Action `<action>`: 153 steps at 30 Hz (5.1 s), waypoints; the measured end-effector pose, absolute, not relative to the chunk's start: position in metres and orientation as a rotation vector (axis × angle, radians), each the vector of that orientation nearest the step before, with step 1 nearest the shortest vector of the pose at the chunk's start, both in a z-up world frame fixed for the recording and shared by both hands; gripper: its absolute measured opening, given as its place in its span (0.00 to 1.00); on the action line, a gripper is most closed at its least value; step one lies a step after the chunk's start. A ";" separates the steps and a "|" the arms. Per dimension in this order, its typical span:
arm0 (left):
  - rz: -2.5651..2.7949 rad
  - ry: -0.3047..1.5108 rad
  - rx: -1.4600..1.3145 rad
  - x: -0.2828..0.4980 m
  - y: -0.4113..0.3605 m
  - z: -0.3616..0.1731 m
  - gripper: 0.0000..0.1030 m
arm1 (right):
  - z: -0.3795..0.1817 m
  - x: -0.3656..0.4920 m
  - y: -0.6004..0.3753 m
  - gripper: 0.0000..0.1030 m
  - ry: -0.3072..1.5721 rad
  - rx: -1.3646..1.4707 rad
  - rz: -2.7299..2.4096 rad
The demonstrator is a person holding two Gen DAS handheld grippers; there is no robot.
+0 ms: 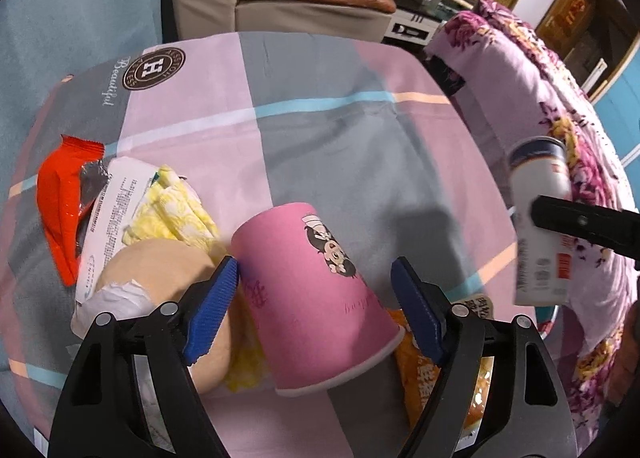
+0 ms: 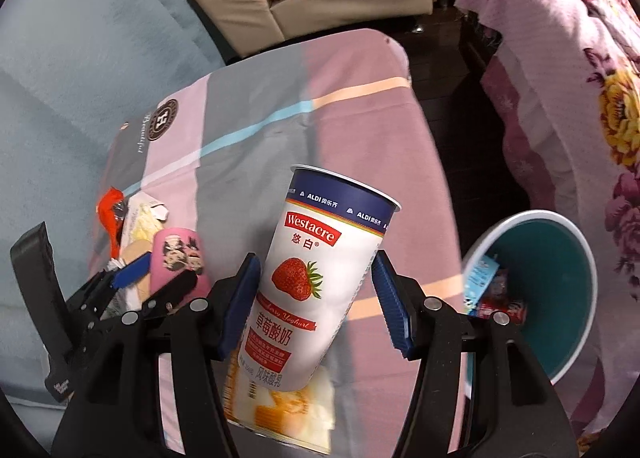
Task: Collect trash
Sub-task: 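Grasp the pink paper cup with the left gripper, carry it over the bin and release, then lower the yogurt cup into the bin with the right gripper, then move both grippers back over the table toward the remaining snack packets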
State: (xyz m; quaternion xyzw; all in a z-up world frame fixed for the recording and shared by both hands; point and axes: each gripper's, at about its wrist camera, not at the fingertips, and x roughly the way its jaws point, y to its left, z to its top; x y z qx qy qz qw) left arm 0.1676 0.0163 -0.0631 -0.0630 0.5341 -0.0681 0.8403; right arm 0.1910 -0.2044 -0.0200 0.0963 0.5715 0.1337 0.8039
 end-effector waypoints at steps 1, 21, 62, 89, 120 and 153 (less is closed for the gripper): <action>-0.141 1.137 -0.135 0.169 0.016 -0.065 0.77 | -0.021 0.190 -0.206 0.54 1.223 0.208 0.286; -0.129 1.019 -0.039 0.145 -0.017 -0.019 0.61 | -0.016 0.148 -0.270 0.54 1.150 0.343 0.286; -0.604 1.105 0.231 0.134 -0.293 -0.060 0.65 | -0.037 0.081 -0.470 0.54 1.006 0.462 -0.018; -0.560 1.098 0.175 0.142 -0.260 -0.060 0.81 | -0.048 0.104 -0.447 0.51 1.069 0.401 -0.019; -0.483 1.030 0.032 0.118 -0.160 -0.024 0.81 | -0.012 0.093 -0.378 0.73 1.095 0.366 0.037; -0.207 0.999 -0.064 0.048 0.102 -0.039 0.81 | -0.071 0.093 -0.158 0.81 1.382 0.175 0.262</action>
